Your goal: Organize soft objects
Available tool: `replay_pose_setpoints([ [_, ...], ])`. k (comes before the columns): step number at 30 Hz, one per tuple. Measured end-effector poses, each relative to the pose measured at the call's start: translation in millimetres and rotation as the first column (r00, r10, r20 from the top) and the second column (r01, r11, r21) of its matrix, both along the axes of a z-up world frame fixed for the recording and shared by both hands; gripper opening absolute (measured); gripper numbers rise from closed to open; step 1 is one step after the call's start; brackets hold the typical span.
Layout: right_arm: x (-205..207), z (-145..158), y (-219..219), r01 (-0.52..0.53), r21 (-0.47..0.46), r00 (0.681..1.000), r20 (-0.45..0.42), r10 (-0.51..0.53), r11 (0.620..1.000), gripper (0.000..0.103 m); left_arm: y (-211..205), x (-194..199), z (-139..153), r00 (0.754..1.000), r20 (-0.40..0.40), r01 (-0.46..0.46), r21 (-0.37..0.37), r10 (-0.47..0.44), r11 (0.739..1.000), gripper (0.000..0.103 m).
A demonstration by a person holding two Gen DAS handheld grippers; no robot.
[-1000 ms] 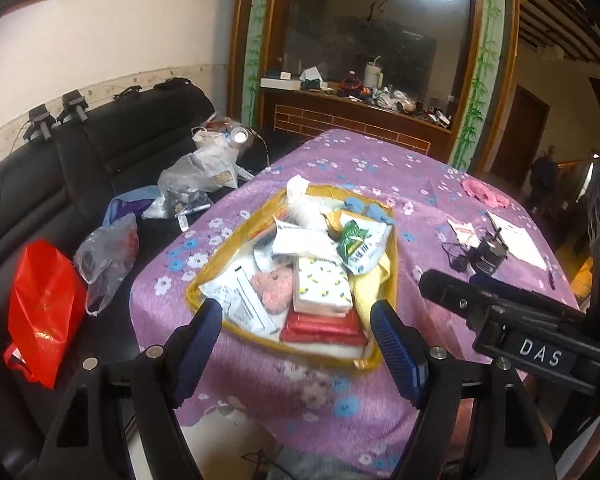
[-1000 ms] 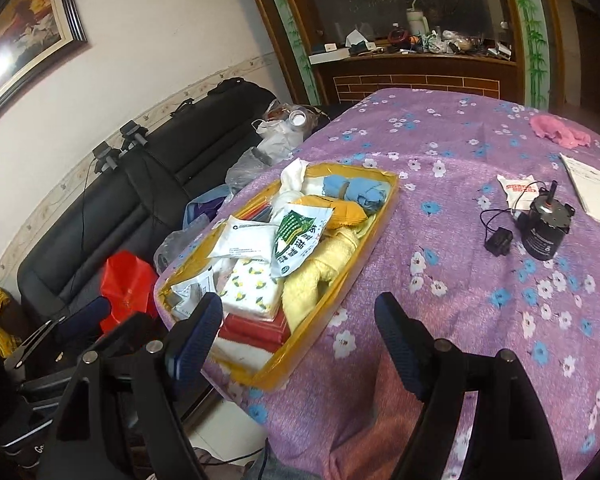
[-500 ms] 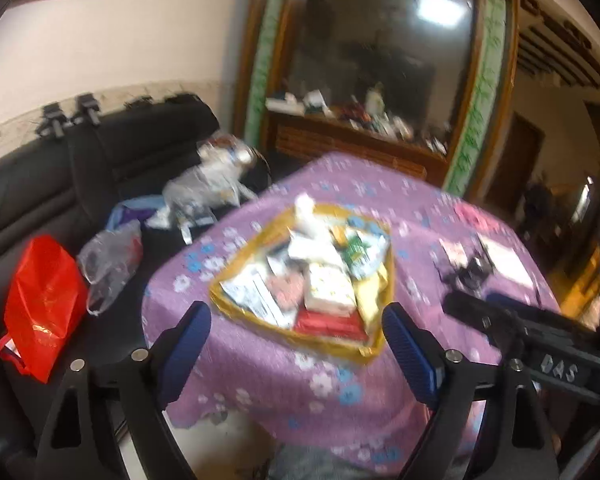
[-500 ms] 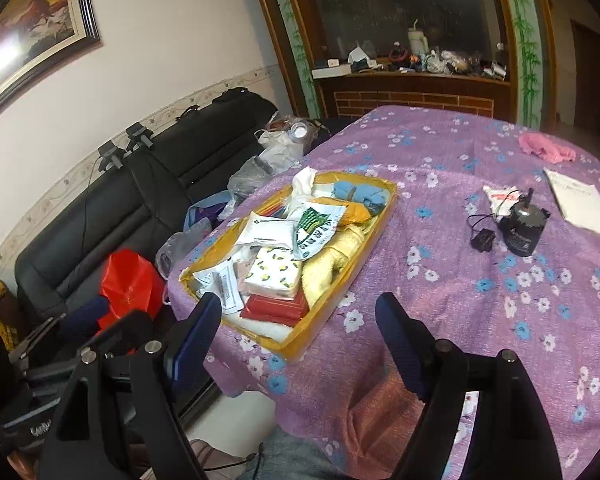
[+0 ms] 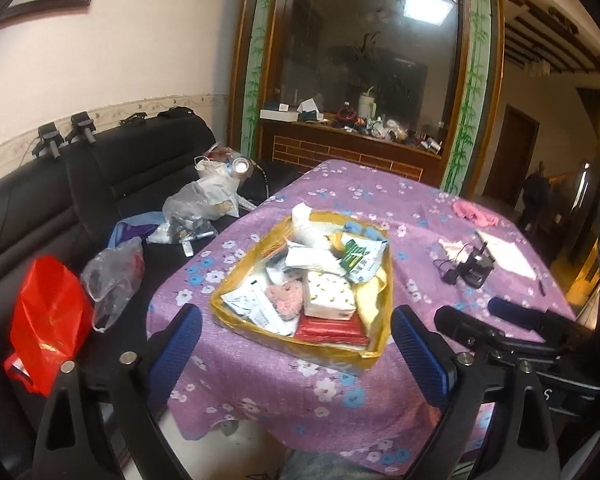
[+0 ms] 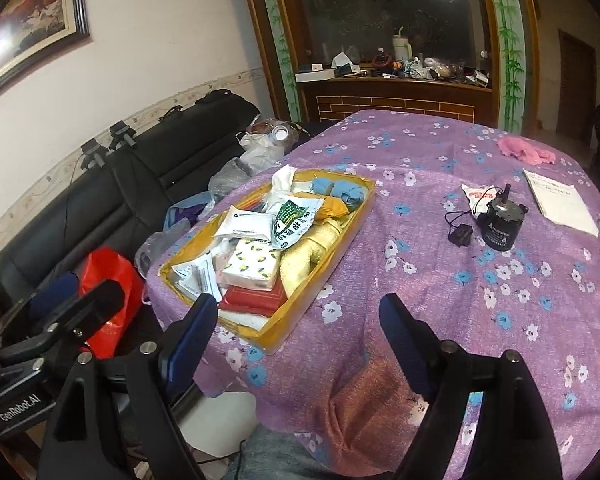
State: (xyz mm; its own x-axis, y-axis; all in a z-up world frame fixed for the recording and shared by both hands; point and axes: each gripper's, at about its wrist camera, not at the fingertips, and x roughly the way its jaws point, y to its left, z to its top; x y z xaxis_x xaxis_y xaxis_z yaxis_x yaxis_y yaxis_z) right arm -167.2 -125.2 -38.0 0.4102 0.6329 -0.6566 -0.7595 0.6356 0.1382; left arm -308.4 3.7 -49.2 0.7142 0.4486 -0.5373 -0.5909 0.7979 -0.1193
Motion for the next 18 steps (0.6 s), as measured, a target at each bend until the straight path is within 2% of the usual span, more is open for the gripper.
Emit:
replay_pose_setpoints([
  [3,-0.1,-4.5,9.2,-0.018,-0.006,0.999,0.026,0.018,1.0,0.084,11.1,6.9,-3.7,0.998,-0.022,-0.054,0.013,0.055,0.998,0.099],
  [5,2.1,-10.8,16.2,-0.009,-0.022,0.999,0.044,0.01,1.0,0.084,18.2,12.4,-5.8,0.997,-0.035,-0.075,-0.007,0.075,0.997,0.099],
  [8,10.5,-17.7,25.4,-0.018,-0.048,0.999,0.033,0.02,0.999,0.084,20.9,22.5,-6.2,0.997,-0.044,-0.067,0.003,0.067,0.998,0.099],
  [11,18.0,-19.8,28.1,-0.001,-0.07,0.997,0.072,0.006,0.998,0.084,24.1,36.0,-6.0,0.996,-0.06,-0.071,0.028,0.073,0.997,0.099],
  [18,44.4,-23.7,31.0,0.026,-0.079,0.997,0.076,-0.02,0.997,0.084,34.6,69.4,-7.5,0.995,-0.072,-0.063,-0.001,0.063,0.998,0.099],
])
